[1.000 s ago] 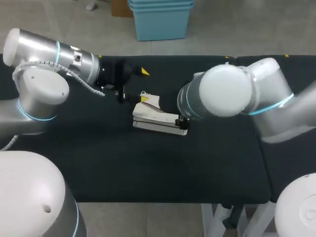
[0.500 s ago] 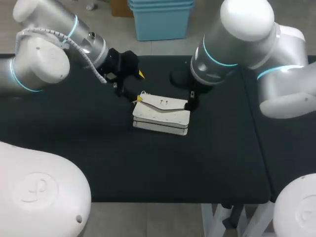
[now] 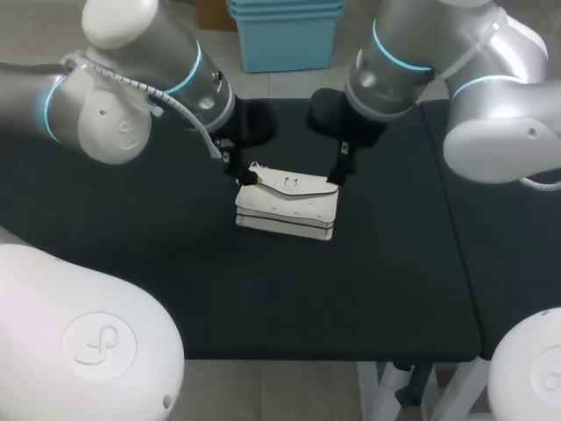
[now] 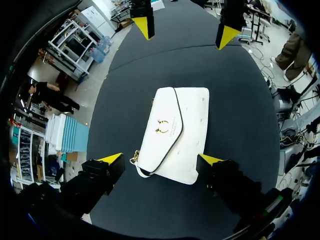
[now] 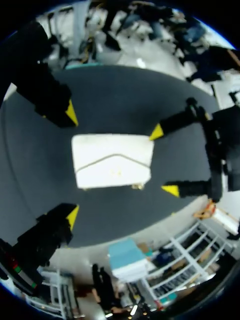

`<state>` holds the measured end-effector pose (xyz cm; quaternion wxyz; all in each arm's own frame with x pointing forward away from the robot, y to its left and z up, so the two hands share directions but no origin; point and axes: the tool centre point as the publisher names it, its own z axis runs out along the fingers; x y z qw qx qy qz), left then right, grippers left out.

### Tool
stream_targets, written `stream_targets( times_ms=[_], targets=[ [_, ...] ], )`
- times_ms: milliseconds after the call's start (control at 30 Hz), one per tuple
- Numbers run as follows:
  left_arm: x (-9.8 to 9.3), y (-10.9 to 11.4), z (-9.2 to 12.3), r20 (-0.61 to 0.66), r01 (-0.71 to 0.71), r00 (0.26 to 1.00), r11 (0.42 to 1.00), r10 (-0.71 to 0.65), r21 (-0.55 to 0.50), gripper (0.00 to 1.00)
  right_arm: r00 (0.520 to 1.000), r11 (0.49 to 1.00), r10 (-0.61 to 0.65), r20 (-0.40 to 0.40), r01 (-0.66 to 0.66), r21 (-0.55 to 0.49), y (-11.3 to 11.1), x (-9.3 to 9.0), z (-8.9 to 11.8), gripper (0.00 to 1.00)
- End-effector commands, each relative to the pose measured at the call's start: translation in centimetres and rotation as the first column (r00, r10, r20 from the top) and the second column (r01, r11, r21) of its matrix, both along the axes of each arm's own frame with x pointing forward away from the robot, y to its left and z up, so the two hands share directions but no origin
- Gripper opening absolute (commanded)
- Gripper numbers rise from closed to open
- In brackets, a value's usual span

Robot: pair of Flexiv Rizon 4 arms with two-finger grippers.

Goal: Pick up the bag, open it, inspect its contents, close it, and place it on the opposite side

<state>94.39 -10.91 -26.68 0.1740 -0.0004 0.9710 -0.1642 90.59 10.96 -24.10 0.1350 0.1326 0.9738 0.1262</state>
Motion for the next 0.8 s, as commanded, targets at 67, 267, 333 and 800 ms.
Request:
stream_targets(
  times_ms=[67,267,333,800],
  targets=[
    [1.4,0.1,0.0,-0.208,-0.283,0.937,0.959,0.28,0.013,1.0,0.978,0.979,-0.143,-0.149,0.162,0.125,-1.7,1.0,-0.2,1.0],
    [1.8,1.2,-0.1,-0.402,-0.522,0.784,0.852,0.472,-0.018,1.0,0.877,0.895,-0.363,-0.315,0.422,0.144,-2.3,2.0,-0.4,1.0],
    [1.9,1.6,-0.2,-0.517,-0.615,0.682,0.789,0.518,-0.021,1.0,0.824,0.843,-0.434,-0.365,0.514,0.158,-2.4,2.3,-0.5,1.0],
    [2.0,3.0,-1.7,-0.689,-0.85,0.329,0.521,0.646,0.083,1.0,0.458,0.389,-0.722,-0.519,0.889,0.242,-3.7,0.8,-0.8,1.0]
  ],
)
